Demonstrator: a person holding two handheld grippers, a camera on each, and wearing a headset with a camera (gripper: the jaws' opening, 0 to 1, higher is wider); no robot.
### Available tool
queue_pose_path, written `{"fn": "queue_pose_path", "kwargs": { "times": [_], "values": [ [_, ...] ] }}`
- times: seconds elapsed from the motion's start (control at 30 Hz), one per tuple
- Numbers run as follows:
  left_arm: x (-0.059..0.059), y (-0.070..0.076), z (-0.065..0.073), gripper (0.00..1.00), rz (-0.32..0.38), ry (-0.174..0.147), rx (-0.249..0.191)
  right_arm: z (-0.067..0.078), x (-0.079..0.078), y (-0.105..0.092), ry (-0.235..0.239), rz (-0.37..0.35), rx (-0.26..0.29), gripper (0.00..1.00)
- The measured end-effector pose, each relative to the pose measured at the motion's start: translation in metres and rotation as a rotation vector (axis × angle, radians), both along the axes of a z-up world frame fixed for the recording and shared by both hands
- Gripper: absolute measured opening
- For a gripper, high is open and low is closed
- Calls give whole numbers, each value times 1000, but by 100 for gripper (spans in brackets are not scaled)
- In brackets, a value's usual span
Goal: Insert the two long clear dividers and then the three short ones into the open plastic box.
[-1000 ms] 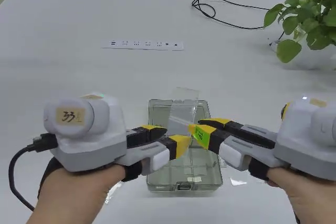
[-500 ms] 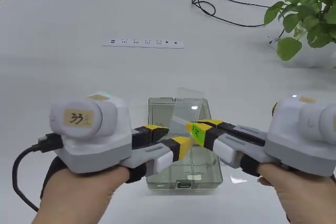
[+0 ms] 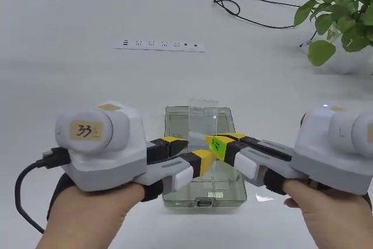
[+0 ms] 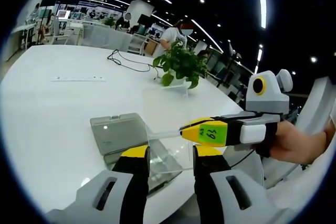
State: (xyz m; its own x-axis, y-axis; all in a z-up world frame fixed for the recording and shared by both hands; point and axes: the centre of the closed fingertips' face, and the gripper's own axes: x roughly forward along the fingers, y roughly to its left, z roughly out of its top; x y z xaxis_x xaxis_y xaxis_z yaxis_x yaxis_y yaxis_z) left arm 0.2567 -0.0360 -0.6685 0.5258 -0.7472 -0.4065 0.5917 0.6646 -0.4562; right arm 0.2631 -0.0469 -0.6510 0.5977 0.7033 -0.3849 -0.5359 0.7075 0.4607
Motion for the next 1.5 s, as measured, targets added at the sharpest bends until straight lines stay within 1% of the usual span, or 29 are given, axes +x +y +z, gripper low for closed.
{"fn": "queue_pose_path", "kwargs": {
  "times": [0.07, 0.27, 0.3, 0.37, 0.4, 0.43, 0.5, 0.57, 0.6, 0.63, 0.67, 0.77, 0.83, 0.87, 0.9, 1.03, 1.13, 1.17, 1.23, 1.3, 1.43, 1.47, 1.5],
  "values": [
    [-1, 0, -1, 32, -12, -8, 8, 0, 0, 0, 2, -1, 1, 6],
    [-4, 6, -6, 42, -45, -33, 42, 3, 6, -7, 10, -18, 0, 6],
    [-5, 7, -7, 43, -56, -43, 49, 2, 7, -8, 17, -23, 0, 6],
    [-6, 10, -9, 46, -75, -69, 56, -3, 8, -13, 44, -38, -10, 6],
    [-6, 12, -10, 47, -86, -80, 60, -4, 9, -15, 48, -37, -18, 6],
    [-7, 14, -11, 47, -94, -88, 68, -8, 9, -17, 55, -40, -37, 6],
    [-7, 18, -14, 50, -102, -104, 77, -12, 11, -22, 72, -46, -54, 6],
    [-8, 22, -19, 53, -114, -103, 85, -16, 11, -26, 98, -51, -59, 6],
    [-9, 24, -21, 54, -123, -106, 90, -19, 12, -30, 114, -58, -68, 6],
    [-10, 26, -22, 55, -131, -115, 95, -21, 13, -31, 118, -60, -78, 6],
    [-11, 28, -24, 57, -146, -134, 105, -24, 13, -34, 135, -64, -87, 6],
    [-12, 33, -27, 63, -159, -161, 115, -32, 14, -41, 172, -81, -120, 6],
    [-12, 37, -32, 65, -169, -159, 120, -35, 15, -44, 198, -92, -124, 6],
    [-13, 38, -34, 66, -174, -158, 123, -38, 15, -45, 221, -99, -122, 6],
    [-14, 40, -36, 67, -184, -167, 130, -40, 15, -47, 234, -102, -132, 6],
    [-17, 44, -42, 76, -216, -179, 146, -46, 16, -50, 276, -117, -157, 6],
    [-18, 47, -48, 80, -232, -173, 157, -51, 17, -52, 319, -136, -160, 6],
    [-19, 48, -49, 80, -238, -172, 158, -53, 17, -52, 340, -141, -161, 6],
    [-20, 51, -51, 82, -241, -168, 158, -57, 17, -52, 364, -140, -175, 6],
    [-21, 52, -53, 83, -249, -172, 162, -62, 15, -51, 399, -136, -197, 6],
    [-24, 54, -57, 85, -274, -175, 178, -72, 15, -50, 443, -141, -231, 6],
    [-24, 55, -58, 85, -278, -174, 177, -73, 15, -50, 452, -146, -234, 6],
    [-25, 56, -59, 85, -283, -175, 178, -75, 14, -49, 472, -148, -231, 6]
  ]
}}
